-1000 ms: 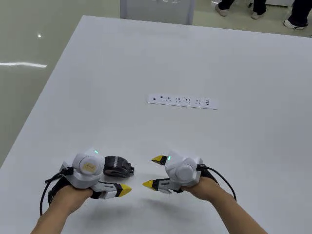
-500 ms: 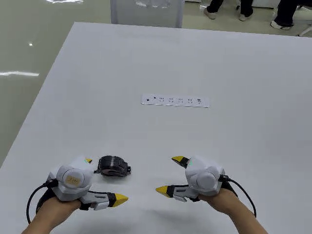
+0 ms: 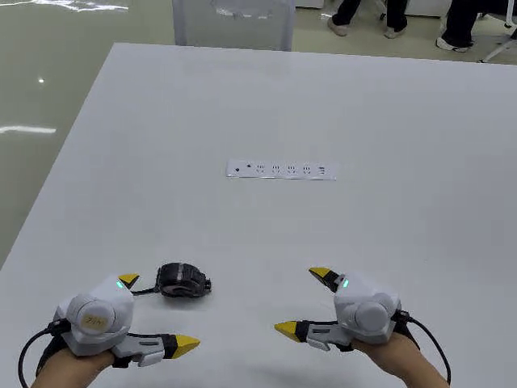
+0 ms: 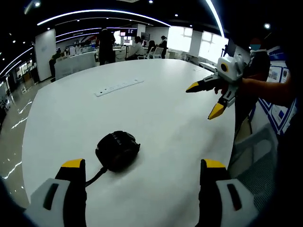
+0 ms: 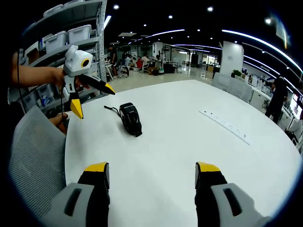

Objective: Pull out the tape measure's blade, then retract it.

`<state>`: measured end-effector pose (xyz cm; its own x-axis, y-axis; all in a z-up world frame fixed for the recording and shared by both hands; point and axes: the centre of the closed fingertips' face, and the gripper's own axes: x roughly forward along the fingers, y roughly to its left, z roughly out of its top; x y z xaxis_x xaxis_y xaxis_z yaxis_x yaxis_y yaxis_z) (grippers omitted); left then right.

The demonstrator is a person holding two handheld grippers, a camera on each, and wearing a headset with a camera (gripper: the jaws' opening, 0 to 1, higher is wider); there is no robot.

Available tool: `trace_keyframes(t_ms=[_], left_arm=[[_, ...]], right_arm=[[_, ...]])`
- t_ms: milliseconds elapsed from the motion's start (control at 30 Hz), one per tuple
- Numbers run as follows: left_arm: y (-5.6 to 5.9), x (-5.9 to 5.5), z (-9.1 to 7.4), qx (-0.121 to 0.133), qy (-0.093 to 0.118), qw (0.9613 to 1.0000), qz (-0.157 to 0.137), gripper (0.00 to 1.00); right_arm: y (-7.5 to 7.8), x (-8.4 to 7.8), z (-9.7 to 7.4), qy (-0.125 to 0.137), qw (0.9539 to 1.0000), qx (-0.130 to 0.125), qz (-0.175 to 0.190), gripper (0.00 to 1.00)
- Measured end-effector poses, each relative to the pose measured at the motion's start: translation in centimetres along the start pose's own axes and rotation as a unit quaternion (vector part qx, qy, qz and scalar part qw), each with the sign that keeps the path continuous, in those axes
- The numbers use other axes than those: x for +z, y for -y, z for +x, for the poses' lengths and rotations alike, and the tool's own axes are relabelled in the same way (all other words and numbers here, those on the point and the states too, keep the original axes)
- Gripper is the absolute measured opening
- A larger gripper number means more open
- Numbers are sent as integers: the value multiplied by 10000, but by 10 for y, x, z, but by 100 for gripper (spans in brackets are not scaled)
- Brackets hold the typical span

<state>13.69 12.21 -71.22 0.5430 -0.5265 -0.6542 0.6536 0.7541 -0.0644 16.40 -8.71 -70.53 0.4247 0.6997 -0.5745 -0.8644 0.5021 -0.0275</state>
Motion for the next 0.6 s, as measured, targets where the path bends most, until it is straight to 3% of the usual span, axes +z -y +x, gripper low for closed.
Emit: trace_keyframes(t_ms=[267, 600], left_arm=[[8, 4, -13, -30, -22, 9999, 102, 99], [6, 7, -22, -48, 101, 9998, 179, 99]], right_arm=[[2, -12, -19, 7, 9999, -59, 102, 82], [-2, -21, -35, 44, 9998, -12, 198, 87]])
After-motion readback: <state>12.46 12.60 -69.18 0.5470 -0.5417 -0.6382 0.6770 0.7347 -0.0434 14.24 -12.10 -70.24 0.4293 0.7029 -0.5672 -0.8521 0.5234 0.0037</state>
